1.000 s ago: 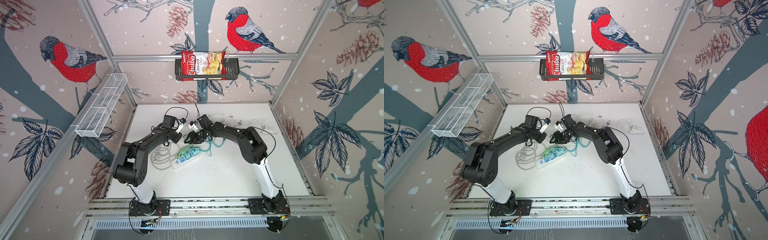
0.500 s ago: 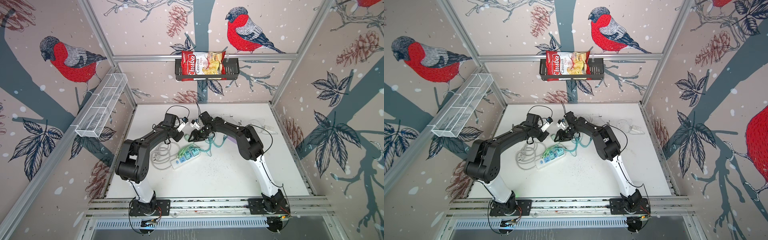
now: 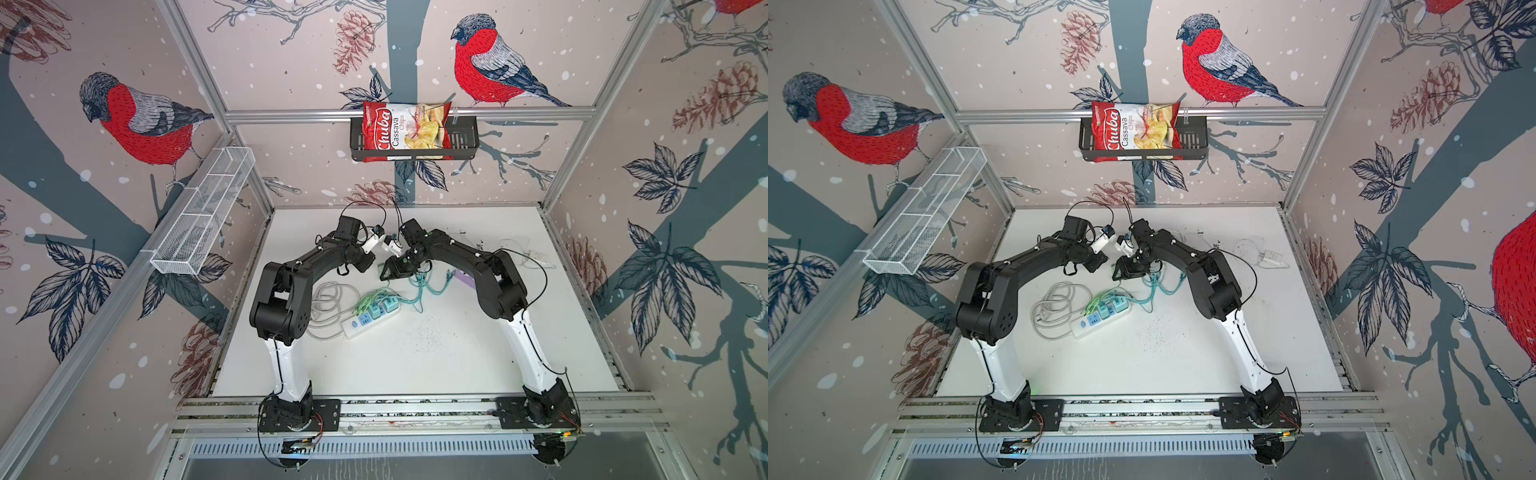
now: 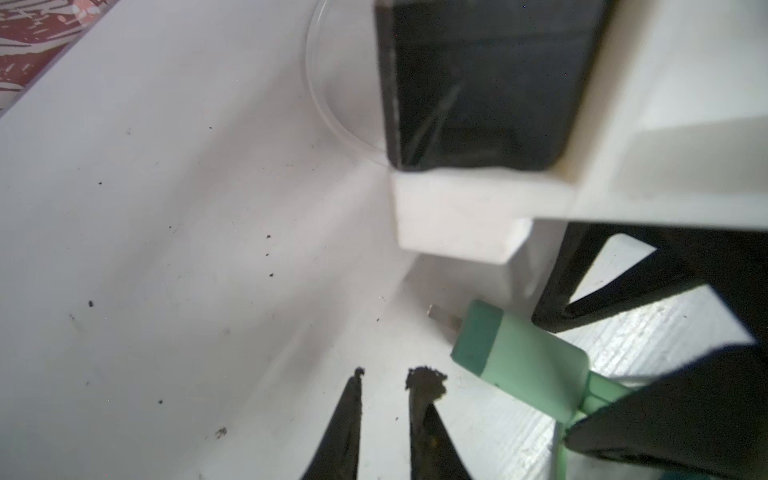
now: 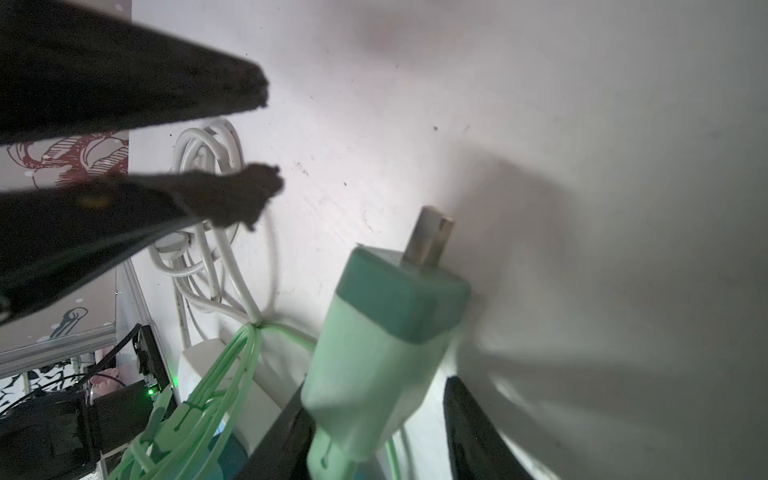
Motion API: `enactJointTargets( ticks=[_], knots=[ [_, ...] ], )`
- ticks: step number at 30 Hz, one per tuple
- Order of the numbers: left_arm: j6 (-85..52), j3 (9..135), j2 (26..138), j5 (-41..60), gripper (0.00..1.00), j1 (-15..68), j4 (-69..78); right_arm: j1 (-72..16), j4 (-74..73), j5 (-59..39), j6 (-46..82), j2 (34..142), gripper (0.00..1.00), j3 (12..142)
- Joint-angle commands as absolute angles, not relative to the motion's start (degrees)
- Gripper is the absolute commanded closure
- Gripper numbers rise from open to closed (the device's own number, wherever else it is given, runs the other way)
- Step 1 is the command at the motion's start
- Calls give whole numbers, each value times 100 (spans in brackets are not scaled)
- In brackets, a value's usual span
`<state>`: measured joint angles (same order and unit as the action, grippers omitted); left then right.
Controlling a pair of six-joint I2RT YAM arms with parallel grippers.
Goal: Insert the plug
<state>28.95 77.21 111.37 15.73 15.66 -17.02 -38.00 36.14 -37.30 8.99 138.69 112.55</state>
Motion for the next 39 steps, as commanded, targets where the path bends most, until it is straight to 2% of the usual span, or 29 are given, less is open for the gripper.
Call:
enactJointTargets(
  ticks=[1,9,15,21,29,39],
  knots=[
    [2855,7943,11333,1800,78,1577,-1865,-3788,3749,-3696,660,13853,50,11223],
    [2385,7932,11433,1974,79,1617,-1674,-3992,3307,-3853,609,13648,50,10856],
    [1910,7290,10941,1560,79,1564,-1347,-4067,2774,-3665,978,13531,43,10672],
    [1714,6824,10493,1416,79,1477,-1161,-4266,2385,-3304,1004,13293,42,10493],
    [1587,6705,10403,1280,80,1307,-1161,-4481,2202,-2928,888,13304,42,10538],
    [1525,6204,9912,1331,80,1173,-1153,-4683,2145,-3088,731,13587,43,10756]
  ],
)
